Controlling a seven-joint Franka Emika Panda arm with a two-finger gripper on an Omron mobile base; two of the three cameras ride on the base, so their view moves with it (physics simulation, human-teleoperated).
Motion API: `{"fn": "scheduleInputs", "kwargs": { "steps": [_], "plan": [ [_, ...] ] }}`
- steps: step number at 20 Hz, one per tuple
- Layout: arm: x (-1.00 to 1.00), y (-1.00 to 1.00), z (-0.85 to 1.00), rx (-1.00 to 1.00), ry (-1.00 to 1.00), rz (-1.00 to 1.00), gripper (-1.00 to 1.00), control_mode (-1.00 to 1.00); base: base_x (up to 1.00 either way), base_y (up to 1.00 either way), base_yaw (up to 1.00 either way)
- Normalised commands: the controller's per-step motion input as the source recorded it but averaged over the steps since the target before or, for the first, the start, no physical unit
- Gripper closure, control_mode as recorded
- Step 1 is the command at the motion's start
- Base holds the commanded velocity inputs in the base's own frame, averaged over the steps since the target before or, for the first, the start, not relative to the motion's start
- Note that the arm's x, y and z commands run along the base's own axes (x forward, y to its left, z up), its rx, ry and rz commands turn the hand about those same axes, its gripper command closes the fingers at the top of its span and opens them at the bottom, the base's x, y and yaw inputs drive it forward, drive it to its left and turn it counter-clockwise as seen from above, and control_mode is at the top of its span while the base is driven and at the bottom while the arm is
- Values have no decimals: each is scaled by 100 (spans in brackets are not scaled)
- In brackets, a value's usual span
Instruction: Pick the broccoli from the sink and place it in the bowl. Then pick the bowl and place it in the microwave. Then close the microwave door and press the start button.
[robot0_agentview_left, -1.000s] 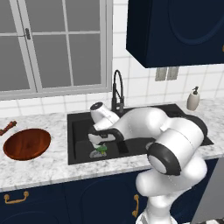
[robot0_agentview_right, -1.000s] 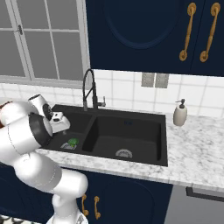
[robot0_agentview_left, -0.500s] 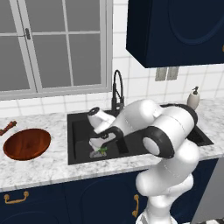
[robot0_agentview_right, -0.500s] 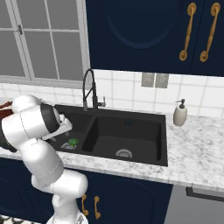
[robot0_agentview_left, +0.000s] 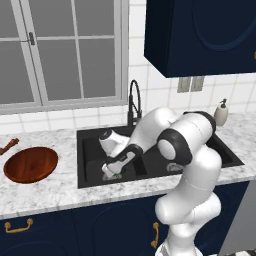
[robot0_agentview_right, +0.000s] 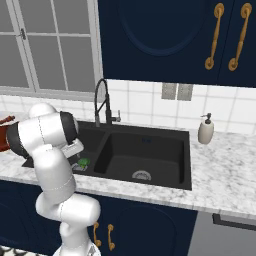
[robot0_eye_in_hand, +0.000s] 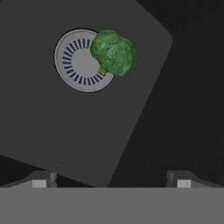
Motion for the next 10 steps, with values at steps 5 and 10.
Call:
{"fn": "scheduleInputs", "kwargs": {
  "steps": [5, 10],
  "plan": [
    [28, 9, -12, -14, 0, 6, -100, -100, 0, 0, 0],
    [32, 4, -23, -8, 1, 0, -100, -100, 0, 0, 0]
  ]
}}
